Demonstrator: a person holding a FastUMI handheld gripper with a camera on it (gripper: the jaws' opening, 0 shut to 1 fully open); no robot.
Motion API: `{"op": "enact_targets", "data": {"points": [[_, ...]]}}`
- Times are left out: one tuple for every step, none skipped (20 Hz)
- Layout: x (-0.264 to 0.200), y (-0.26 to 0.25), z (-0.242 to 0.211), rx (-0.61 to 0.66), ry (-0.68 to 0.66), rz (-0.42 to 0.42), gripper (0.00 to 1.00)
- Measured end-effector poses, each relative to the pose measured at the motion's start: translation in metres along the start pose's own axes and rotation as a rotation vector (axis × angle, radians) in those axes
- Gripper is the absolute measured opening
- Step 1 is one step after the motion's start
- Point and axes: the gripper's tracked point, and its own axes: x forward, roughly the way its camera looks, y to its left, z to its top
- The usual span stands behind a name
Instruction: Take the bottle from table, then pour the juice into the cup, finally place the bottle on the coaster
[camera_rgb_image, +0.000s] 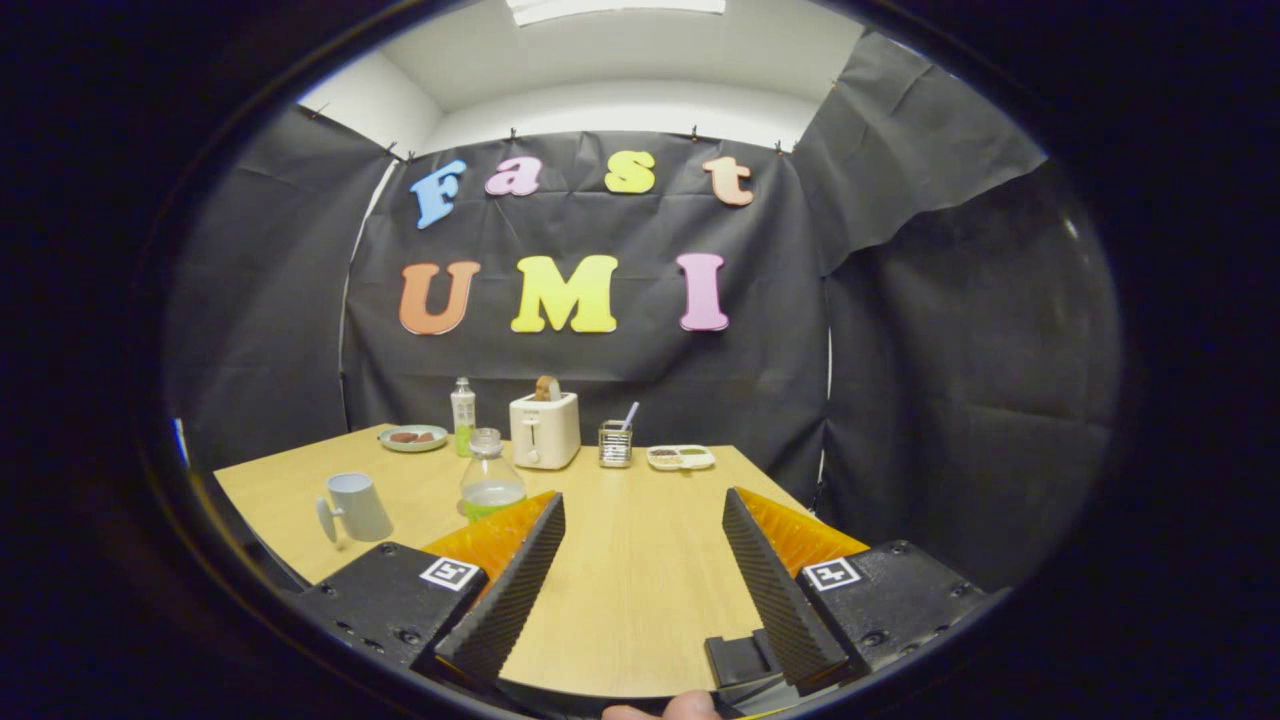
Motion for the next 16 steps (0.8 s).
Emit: {"op": "enact_targets", "data": {"points": [[0.002, 0.003, -0.002, 0.005, 0.006, 0.006, 1.00], [0.004, 0.006, -0.003, 0.011, 0.010, 0.009, 1.00], [0.006, 0.010, -0.004, 0.015, 0.013, 0.015, 1.00], [0.008, 0.014, -0.008, 0.013, 0.018, 0.020, 1.00], [0.010, 0.018, -0.014, 0.009, 0.030, 0.025, 1.00], [0.012, 0.024, -0.020, 0.010, 0.041, 0.035, 1.00], [0.015, 0.031, -0.023, 0.011, 0.050, 0.045, 1.00], [0.018, 0.037, -0.026, 0.011, 0.054, 0.055, 1.00], [0.021, 0.044, -0.028, 0.009, 0.054, 0.068, 1.00], [0.024, 0.052, -0.032, 0.006, 0.055, 0.080, 1.00], [0.026, 0.059, -0.035, -0.003, 0.060, 0.094, 1.00], [0.029, 0.067, -0.039, -0.021, 0.060, 0.103, 1.00], [0.031, 0.071, -0.041, -0.040, 0.055, 0.102, 1.00], [0.034, 0.078, -0.044, -0.053, 0.049, 0.110, 1.00], [0.037, 0.086, -0.046, -0.057, 0.046, 0.123, 1.00], [0.039, 0.094, -0.049, -0.047, 0.044, 0.138, 1.00]]}}
